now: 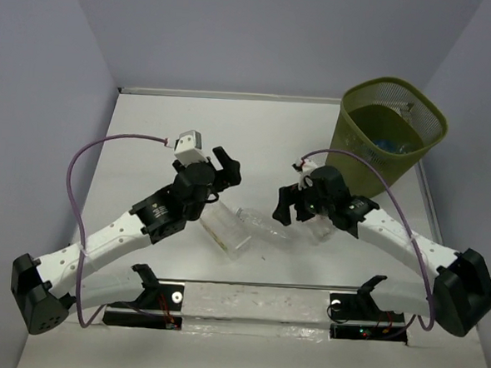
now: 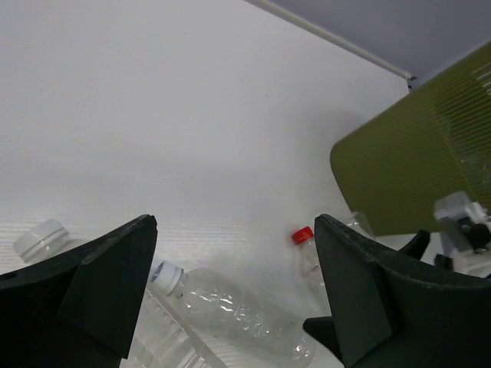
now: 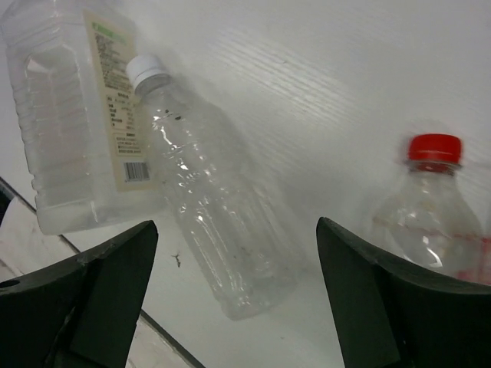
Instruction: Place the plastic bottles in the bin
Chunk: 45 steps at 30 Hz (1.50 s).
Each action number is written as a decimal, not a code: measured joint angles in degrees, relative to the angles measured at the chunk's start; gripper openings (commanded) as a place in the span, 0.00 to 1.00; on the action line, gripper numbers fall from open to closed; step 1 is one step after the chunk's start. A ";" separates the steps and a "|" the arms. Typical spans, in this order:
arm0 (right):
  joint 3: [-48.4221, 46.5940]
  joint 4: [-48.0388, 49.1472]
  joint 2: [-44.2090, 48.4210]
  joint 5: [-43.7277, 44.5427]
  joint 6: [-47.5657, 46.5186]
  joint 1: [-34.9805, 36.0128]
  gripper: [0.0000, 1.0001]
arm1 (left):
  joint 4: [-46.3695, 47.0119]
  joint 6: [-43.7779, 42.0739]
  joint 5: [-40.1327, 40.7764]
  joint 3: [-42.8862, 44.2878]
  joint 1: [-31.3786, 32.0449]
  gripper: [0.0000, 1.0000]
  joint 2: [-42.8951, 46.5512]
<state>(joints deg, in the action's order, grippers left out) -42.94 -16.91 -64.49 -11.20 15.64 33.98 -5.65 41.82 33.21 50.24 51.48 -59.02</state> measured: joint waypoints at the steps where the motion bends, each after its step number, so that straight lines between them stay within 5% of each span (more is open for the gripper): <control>1: -0.59 1.05 -2.99 -0.76 -0.31 1.84 0.92 | -0.70 -0.02 0.42 -0.48 -0.68 0.94 1.97; 7: -5.62 1.97 -18.01 -2.27 -3.50 8.00 0.92 | -6.45 -0.13 0.55 -2.99 -2.12 0.99 8.04; 15: -9.07 1.31 -23.76 0.46 -5.60 8.98 0.81 | -16.72 1.84 -5.31 -5.09 -4.79 0.99 9.97; 18: -9.99 1.31 -25.70 0.94 -5.88 9.62 0.67 | -20.20 2.62 -6.93 -7.21 -5.09 0.99 11.65; 19: -10.34 1.09 -26.38 0.94 -5.92 9.90 0.49 | -20.65 2.84 -7.17 -7.72 -5.11 0.99 12.00; 20: -10.73 0.90 -26.60 1.01 -6.03 9.97 0.42 | -21.29 3.15 -7.45 -8.50 -5.11 0.99 12.72; 24: -13.00 0.42 -26.95 2.29 -6.03 10.05 0.29 | -22.45 3.78 -8.41 -9.99 -5.11 0.99 14.75; 31: -18.82 -2.73 -21.62 9.20 -6.12 10.05 0.28 | -20.39 2.64 -10.78 -9.90 -5.11 0.99 14.78; 37: -33.20 -5.11 -11.78 21.59 -8.87 8.55 0.25 | -12.98 0.55 -17.27 -8.66 -5.09 0.99 12.17; 45: -46.29 0.42 -4.11 36.26 -11.74 -14.19 0.28 | -1.99 0.04 -22.14 -0.83 2.08 0.99 -3.17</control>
<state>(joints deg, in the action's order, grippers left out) -89.23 -16.49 -68.60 25.06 3.90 19.79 -7.64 41.87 11.07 49.41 53.56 -62.19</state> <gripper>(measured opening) 0.653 0.989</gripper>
